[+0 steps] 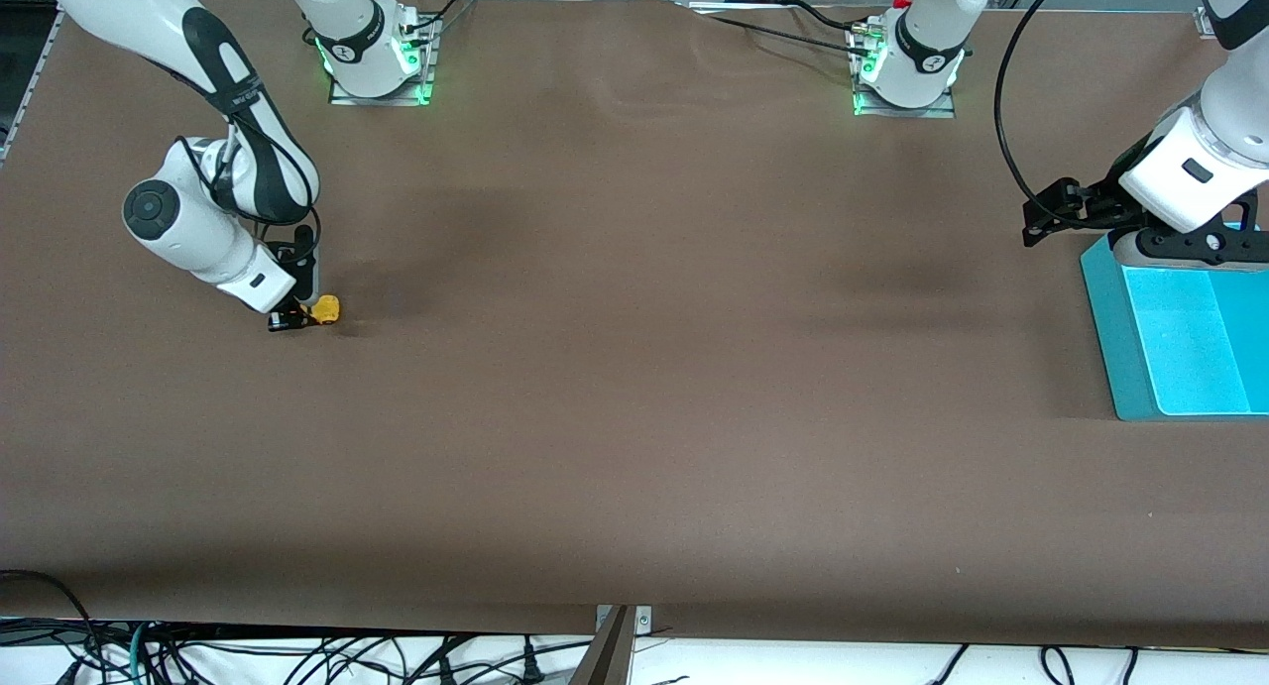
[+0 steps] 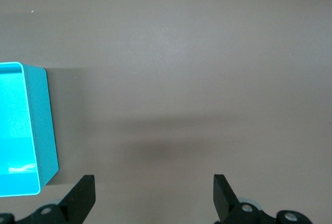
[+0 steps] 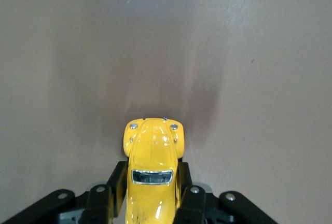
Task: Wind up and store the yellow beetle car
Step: 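Drag the car backward along the table with the right gripper, then release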
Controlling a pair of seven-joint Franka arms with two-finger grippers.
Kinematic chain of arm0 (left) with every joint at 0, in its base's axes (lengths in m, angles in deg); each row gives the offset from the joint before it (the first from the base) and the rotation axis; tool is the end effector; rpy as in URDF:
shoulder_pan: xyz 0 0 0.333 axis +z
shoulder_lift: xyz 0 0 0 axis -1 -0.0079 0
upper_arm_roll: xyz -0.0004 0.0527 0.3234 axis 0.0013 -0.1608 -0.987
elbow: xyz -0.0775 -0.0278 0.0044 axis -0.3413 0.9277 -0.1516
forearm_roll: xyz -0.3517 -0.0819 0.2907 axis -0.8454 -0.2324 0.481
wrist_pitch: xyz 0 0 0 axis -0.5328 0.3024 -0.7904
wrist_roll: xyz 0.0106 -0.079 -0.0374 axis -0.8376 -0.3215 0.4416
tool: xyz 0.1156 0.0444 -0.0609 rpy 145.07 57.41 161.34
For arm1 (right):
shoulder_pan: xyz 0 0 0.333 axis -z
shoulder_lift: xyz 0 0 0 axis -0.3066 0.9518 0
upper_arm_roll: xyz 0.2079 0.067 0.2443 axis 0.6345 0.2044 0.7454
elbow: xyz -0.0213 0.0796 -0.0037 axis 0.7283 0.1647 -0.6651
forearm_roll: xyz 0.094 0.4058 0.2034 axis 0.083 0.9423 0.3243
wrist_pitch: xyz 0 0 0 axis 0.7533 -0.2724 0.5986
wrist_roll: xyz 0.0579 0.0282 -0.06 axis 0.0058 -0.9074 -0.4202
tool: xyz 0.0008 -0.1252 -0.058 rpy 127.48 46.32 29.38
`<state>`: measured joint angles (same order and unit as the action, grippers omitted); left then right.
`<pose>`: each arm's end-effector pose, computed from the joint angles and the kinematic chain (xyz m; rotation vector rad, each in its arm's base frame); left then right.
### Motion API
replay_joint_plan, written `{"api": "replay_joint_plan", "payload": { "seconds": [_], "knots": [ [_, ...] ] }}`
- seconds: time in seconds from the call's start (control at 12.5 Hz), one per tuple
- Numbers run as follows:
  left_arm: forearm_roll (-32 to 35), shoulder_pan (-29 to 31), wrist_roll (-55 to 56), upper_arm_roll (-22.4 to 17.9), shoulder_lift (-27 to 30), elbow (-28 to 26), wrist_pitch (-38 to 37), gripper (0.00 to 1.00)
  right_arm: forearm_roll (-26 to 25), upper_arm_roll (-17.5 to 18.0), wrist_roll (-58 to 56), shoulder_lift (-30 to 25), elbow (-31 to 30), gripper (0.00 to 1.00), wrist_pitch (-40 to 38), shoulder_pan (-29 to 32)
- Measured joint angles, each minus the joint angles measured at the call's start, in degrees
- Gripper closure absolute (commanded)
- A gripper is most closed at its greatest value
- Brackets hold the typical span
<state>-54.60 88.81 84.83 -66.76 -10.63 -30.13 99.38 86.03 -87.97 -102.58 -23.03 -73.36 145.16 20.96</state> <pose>0.6341 -0.0497 0.5565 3.1379 -0.0407 -0.0476 0.5499 -0.0490 0.1098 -2.0156 -2.4038 -0.0077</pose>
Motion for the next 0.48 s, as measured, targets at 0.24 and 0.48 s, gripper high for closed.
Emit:
{"api": "replay_joint_plan", "payload": {
  "seconds": [0.24, 0.48],
  "knots": [
    [0.0, 0.0, 0.0, 0.0, 0.0, 0.0, 0.0, 0.0, 0.06, -1.02, -2.82, -0.01, 0.06, 0.65, -0.29, 1.68],
    [0.0, 0.0, 0.0, 0.0, 0.0, 0.0, 0.0, 0.0, 1.95, -1.13, -2.97, 0.04, 0.08, 0.0, -0.43, 1.87]
  ]
}}
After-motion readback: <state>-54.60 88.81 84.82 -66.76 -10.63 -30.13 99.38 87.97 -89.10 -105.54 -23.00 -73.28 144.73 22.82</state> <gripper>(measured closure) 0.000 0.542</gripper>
